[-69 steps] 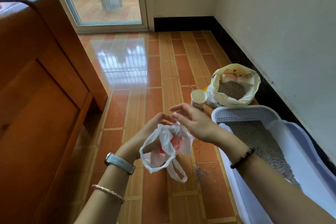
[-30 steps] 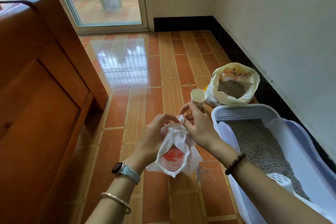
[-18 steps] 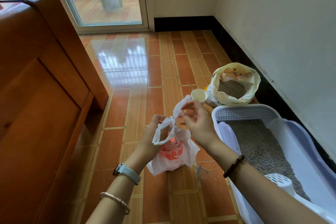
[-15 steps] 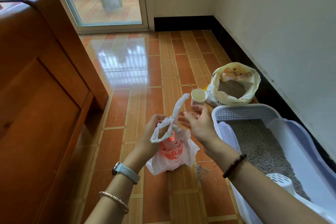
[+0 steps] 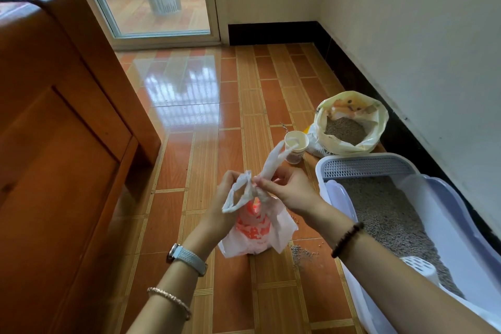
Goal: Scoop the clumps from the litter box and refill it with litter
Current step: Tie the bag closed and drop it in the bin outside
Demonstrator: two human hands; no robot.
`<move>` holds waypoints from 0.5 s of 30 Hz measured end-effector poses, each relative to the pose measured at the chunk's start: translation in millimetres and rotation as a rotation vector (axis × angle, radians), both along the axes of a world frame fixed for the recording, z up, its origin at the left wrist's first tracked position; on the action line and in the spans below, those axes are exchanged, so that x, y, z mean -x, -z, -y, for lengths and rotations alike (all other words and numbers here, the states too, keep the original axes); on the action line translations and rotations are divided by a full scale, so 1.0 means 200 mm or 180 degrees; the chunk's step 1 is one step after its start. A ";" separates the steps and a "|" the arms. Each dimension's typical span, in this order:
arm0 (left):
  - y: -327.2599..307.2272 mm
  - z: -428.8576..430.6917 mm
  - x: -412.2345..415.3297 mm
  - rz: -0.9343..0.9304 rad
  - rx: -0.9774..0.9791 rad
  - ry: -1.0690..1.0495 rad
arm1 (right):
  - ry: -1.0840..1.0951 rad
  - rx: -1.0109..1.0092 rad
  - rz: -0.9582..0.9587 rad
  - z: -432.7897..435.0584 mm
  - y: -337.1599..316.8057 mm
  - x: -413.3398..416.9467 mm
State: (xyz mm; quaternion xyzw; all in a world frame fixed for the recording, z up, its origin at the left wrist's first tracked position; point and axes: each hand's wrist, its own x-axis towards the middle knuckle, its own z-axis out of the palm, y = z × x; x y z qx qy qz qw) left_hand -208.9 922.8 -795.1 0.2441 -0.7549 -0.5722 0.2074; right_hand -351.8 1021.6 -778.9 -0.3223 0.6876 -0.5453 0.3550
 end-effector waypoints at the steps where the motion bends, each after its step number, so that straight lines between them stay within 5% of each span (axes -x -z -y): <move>1: 0.00 0.00 0.01 0.0017 -0.0017 -0.0092 | 0.0065 0.0039 0.0029 0.00 0.00 0.00; 4: 0.02 0.01 0.03 0.0136 0.0136 -0.0665 | 0.0238 0.0122 -0.0042 -0.02 0.01 -0.01; 9: 0.12 0.04 -0.02 0.1005 0.1542 -0.1371 | 0.0498 -0.0041 -0.0116 -0.03 0.06 0.00; 15: 0.18 0.05 -0.09 0.1563 0.1111 -0.1502 | 0.0973 -0.0319 0.0033 -0.08 0.18 0.06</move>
